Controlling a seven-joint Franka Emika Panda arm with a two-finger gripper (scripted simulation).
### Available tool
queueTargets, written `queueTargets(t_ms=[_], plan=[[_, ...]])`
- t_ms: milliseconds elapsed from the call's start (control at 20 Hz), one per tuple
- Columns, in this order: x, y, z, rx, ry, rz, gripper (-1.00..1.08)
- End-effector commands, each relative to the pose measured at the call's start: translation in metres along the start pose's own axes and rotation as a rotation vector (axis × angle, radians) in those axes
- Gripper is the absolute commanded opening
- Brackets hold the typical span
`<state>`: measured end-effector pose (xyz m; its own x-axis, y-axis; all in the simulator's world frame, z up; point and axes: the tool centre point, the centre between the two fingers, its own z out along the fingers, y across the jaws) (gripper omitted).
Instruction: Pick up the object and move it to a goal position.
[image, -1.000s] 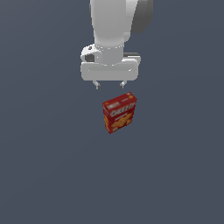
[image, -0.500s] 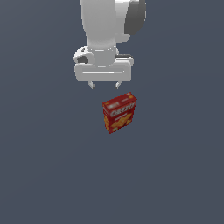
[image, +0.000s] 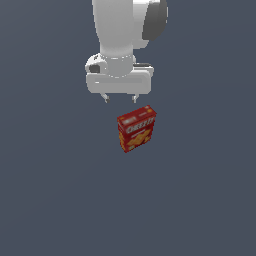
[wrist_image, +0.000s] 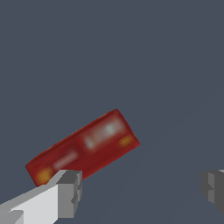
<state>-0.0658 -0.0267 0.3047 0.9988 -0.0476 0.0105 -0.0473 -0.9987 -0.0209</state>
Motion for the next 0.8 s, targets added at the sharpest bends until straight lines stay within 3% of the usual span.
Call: queueTargets(t_ms=[0,750], plan=[[0.0,-0.001,0.001,-0.001,0.0,0.021,1.0],[-0.002,-0.019,0.019,-0.007,-0.003,0.287,1.0]])
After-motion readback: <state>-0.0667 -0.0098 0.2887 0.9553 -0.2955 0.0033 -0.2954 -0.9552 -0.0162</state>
